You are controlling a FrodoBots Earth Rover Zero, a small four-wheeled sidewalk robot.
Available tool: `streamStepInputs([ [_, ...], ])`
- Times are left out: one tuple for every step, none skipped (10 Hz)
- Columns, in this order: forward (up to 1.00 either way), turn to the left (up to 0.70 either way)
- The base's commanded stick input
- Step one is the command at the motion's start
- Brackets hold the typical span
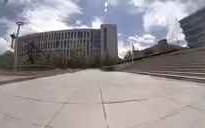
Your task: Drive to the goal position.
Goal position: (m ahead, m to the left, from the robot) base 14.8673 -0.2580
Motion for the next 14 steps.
streamStepInputs([
  [0.70,0.04],
  [0.70,0.00],
  [0.70,0.00],
  [0.70,0.00],
  [0.70,0.00],
  [0.70,0.00],
  [0.70,0.00],
  [0.70,0.00],
  [0.70,0.00],
  [0.70,0.00],
  [0.70,0.00],
  [0.70,0.00],
  [0.70,0.00],
  [0.70,0.00],
])
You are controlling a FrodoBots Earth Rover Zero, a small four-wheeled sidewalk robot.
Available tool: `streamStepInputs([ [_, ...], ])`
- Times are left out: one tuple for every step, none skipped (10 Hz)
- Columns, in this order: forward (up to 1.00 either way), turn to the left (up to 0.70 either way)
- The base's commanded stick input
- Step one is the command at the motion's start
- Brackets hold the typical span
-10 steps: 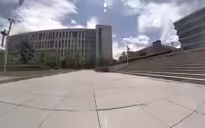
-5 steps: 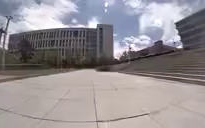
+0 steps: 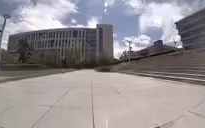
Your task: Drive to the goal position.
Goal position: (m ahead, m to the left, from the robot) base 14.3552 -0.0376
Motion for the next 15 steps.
streamStepInputs([
  [0.70,0.00],
  [0.70,0.00],
  [0.70,0.00],
  [0.70,0.00],
  [0.70,0.00],
  [0.70,0.00],
  [0.70,0.00],
  [0.70,0.00],
  [0.70,0.00],
  [0.70,0.00],
  [0.70,0.00],
  [0.70,0.00],
  [0.70,0.00],
  [0.70,0.00],
  [0.70,0.00],
])
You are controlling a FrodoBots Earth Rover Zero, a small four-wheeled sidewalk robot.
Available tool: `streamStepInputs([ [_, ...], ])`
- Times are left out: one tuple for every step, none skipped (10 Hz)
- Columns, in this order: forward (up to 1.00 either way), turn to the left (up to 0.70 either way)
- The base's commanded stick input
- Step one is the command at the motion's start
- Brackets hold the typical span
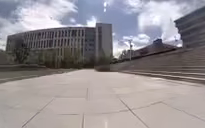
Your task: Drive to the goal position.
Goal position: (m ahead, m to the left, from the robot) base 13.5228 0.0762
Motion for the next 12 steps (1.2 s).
streamStepInputs([
  [0.70,0.00],
  [0.70,0.00],
  [0.70,0.00],
  [0.70,0.00],
  [0.70,0.00],
  [0.70,0.00],
  [0.70,0.00],
  [0.70,0.00],
  [0.70,0.00],
  [0.70,0.00],
  [0.70,0.00],
  [0.70,0.00],
])
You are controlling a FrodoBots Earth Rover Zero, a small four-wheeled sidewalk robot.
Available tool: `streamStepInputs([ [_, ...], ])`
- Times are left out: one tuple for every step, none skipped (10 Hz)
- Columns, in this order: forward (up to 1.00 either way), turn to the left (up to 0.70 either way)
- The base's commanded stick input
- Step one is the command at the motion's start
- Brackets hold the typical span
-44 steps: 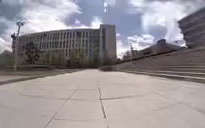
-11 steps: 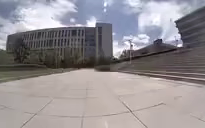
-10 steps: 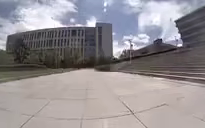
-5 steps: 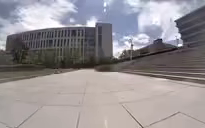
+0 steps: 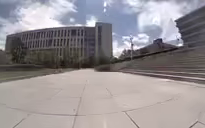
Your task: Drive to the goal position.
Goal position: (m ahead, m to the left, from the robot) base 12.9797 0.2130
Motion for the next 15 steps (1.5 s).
streamStepInputs([
  [0.70,0.00],
  [0.70,0.00],
  [0.70,0.00],
  [0.70,0.00],
  [0.70,0.00],
  [0.70,0.00],
  [0.70,0.00],
  [0.70,0.00],
  [0.70,0.00],
  [0.70,0.00],
  [0.70,0.00],
  [0.70,0.00],
  [0.70,0.00],
  [0.70,0.00],
  [0.70,0.00],
])
